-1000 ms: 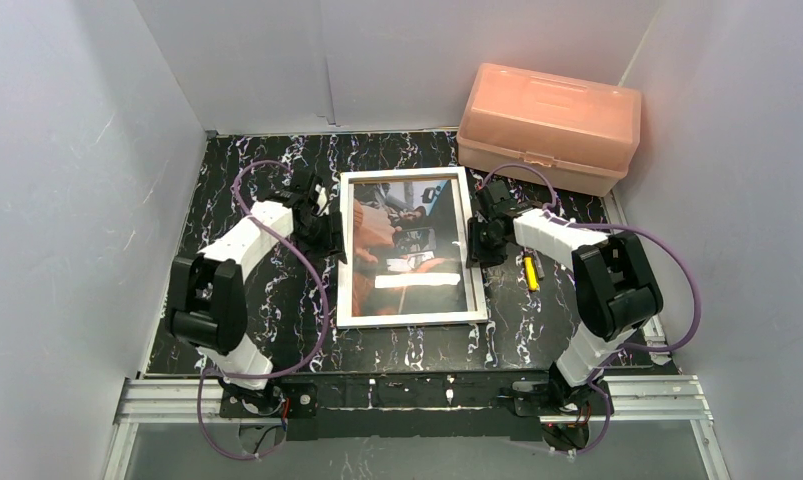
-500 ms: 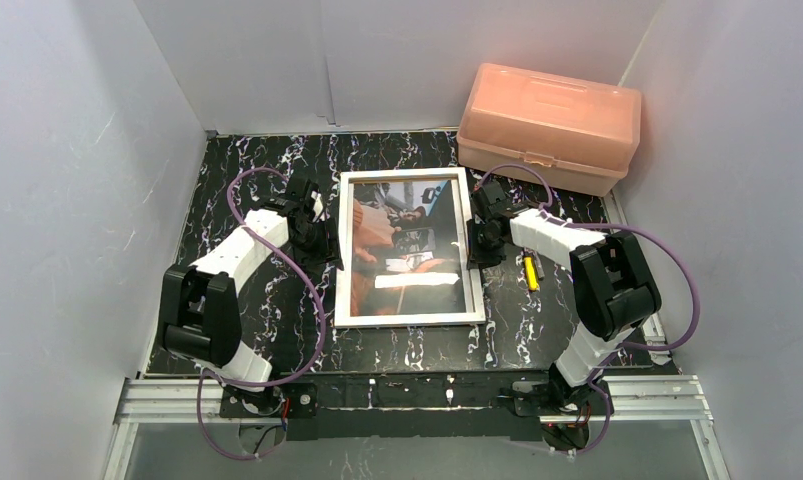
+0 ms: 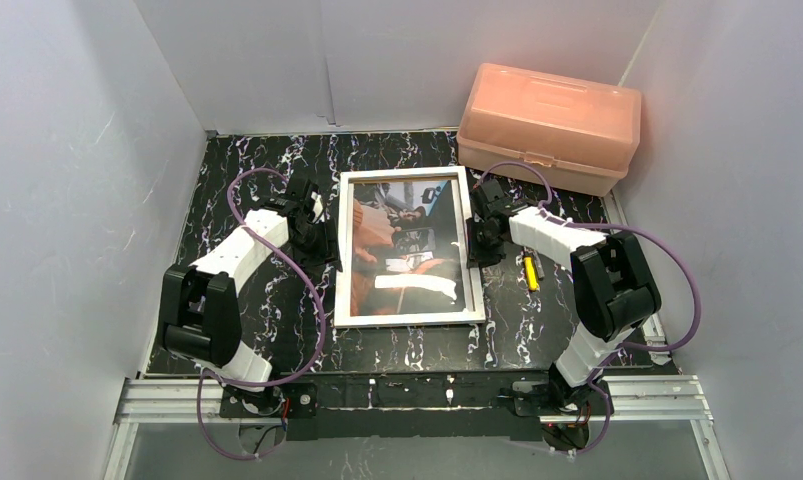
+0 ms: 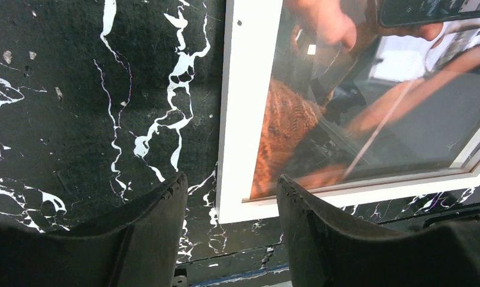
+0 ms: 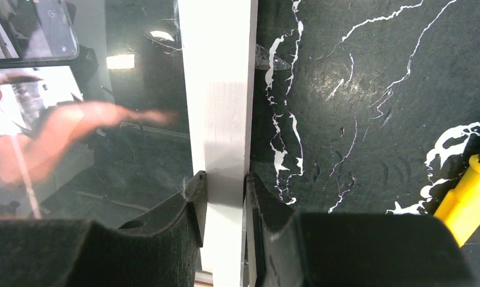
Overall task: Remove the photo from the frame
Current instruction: Adjust the photo frame at the center of the board.
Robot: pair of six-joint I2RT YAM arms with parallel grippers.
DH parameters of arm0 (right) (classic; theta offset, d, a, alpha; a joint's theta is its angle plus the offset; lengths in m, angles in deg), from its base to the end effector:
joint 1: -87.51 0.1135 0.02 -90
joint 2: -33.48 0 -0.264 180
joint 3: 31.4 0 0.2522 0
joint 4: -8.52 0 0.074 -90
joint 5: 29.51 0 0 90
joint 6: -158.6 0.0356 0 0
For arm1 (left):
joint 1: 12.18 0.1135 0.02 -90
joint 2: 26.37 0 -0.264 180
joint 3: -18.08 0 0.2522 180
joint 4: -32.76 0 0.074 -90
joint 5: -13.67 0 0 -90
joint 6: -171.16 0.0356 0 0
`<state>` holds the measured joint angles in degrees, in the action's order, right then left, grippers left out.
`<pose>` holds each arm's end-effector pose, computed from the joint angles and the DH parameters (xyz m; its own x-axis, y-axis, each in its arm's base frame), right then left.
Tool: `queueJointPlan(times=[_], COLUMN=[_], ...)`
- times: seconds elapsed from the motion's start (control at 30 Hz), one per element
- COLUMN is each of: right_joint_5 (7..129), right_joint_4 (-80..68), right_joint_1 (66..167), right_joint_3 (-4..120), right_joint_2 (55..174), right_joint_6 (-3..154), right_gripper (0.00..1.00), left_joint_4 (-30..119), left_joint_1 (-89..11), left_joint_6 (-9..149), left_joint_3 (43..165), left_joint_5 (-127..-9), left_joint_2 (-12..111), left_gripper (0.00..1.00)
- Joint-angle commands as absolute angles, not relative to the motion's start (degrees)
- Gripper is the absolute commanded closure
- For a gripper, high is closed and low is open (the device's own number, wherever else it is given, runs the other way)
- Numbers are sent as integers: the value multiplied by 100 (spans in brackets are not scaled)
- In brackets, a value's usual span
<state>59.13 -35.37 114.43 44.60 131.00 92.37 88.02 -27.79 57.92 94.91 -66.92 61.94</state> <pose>0.2989 0.1508 0.1831 -0.9209 -0.0157 -0.3895 -0.0794 0.9858 0.1480 0.2897 -0.0870 0.2269 -0.9423 -0.1409 -0.3036 -0.0481 0.9546 -0.2938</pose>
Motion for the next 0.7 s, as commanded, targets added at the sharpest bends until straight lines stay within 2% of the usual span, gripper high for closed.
queueJointPlan(times=[0.0,0.13,0.67], right_joint_5=[5882,5804,5923], right_joint_4=[-3680,-3711,-3576], right_joint_1=[11506,11520,11660], right_joint_3=[4822,4827,4737], right_joint_2=[12801,12752,12945], right_joint_6=[9336,9371,9470], right_gripper=[76,79,79], left_joint_4=[9015,9020,9065], left_joint_1=[-2808,-2803,-2808], left_joint_6=[5874,5891,5966], left_joint_3=[9625,9601,9510], left_joint_5=[-6779,-6810,-6894], left_joint_2=[6117,6102,5963], left_gripper=[46,47,47])
